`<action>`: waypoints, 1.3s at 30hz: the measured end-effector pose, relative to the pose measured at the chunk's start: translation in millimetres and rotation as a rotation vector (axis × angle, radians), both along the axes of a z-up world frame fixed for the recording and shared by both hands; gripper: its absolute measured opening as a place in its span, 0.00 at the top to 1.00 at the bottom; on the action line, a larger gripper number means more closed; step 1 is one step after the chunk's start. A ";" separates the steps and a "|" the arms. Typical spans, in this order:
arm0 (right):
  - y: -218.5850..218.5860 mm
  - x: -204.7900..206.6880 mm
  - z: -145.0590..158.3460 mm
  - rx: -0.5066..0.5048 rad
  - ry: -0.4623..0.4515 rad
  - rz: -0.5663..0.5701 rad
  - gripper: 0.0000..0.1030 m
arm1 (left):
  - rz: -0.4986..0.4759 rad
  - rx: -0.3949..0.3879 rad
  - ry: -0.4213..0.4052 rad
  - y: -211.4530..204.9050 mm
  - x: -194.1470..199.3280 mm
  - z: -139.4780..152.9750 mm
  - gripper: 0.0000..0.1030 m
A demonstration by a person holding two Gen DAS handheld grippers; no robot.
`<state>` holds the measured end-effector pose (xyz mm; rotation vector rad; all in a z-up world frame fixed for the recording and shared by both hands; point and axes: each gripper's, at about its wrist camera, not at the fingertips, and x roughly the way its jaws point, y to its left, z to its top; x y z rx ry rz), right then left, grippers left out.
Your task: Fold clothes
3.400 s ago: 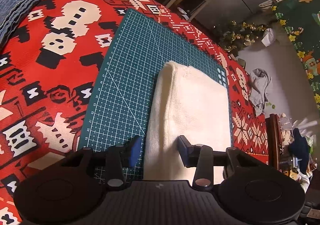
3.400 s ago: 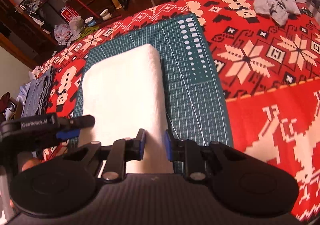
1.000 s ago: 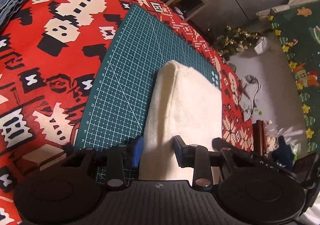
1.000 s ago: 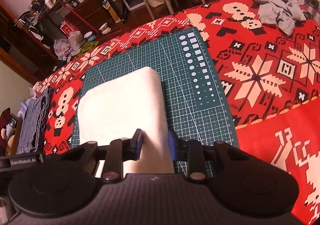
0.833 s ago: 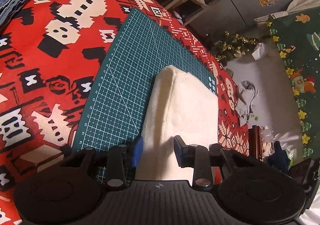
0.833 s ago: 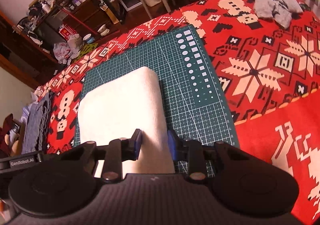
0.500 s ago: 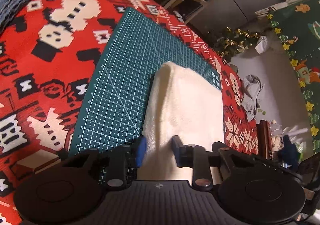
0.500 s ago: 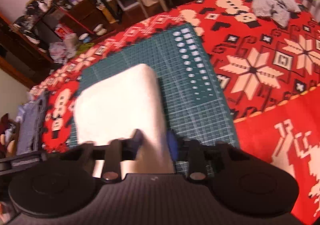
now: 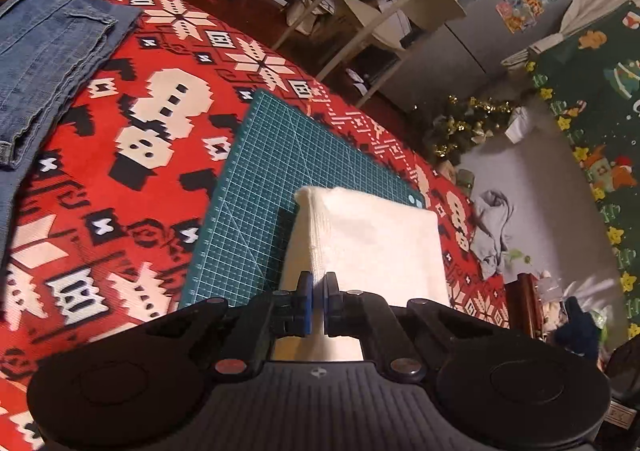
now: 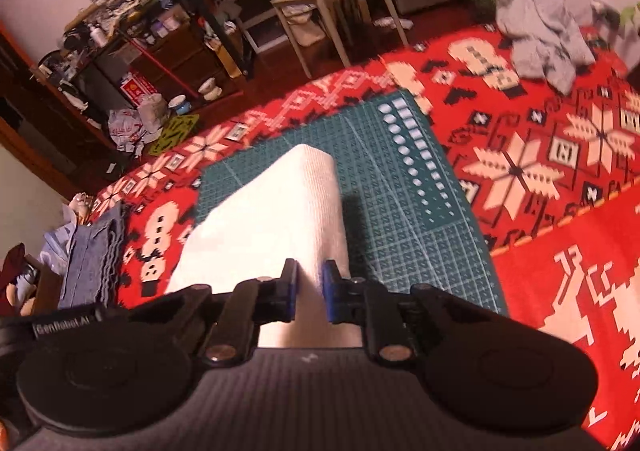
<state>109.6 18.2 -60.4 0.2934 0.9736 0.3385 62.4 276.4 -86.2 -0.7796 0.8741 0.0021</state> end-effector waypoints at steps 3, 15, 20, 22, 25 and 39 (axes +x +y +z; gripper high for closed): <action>-6.5 4.5 -7.2 -0.006 0.032 -0.012 0.89 | 0.002 -0.047 0.041 5.5 -4.3 -15.0 0.93; -37.9 15.8 -21.1 0.066 0.046 -0.048 0.76 | 0.009 -0.012 0.013 -4.2 -1.9 -15.3 0.60; -31.6 17.4 -23.4 0.073 0.060 -0.028 0.75 | 0.014 -0.033 -0.012 -2.6 -0.1 -11.0 0.59; -29.3 18.6 -26.3 0.070 0.072 -0.025 0.75 | -0.015 0.005 0.002 -11.1 5.9 -12.1 0.60; -26.6 19.4 -28.9 0.064 0.082 -0.021 0.75 | -0.056 0.095 0.041 -26.7 13.0 -15.3 0.66; -33.7 16.2 -29.0 0.073 0.104 -0.046 0.75 | -0.021 0.055 0.094 -4.0 -10.5 -18.9 0.85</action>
